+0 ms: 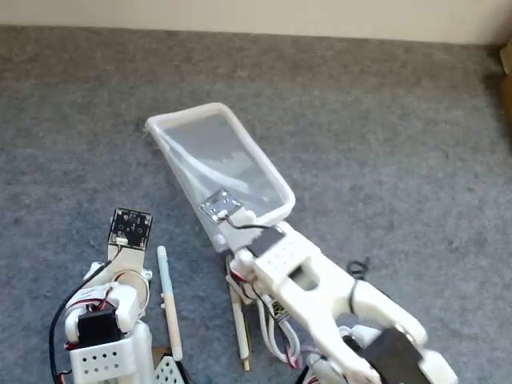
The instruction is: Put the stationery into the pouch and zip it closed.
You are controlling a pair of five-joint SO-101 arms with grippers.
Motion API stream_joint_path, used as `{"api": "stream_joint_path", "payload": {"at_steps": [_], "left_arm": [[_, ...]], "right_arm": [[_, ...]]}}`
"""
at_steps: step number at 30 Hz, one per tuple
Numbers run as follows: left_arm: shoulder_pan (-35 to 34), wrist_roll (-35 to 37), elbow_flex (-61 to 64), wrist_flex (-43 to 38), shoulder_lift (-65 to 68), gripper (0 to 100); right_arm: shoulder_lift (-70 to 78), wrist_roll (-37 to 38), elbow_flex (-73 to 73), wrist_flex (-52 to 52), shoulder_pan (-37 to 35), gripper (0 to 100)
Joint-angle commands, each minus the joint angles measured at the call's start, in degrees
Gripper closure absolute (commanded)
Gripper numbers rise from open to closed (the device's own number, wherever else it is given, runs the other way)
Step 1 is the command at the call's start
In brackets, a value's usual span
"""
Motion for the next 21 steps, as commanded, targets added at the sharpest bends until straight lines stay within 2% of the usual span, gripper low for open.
{"api": "stream_joint_path", "payload": {"at_steps": [1,10,21], "left_arm": [[-0.5,0.4,1.4,0.4,-0.5,99],[-0.5,0.4,1.4,0.4,-0.5,99],[-0.5,0.4,1.4,0.4,-0.5,99]], "right_arm": [[-10.2,0.1,2.8,-2.2,0.6,99.5],[-19.9,0.1,10.6,-9.1,0.6,99.5],[-38.4,0.1,18.4,-9.4,0.6,99.5]]}}
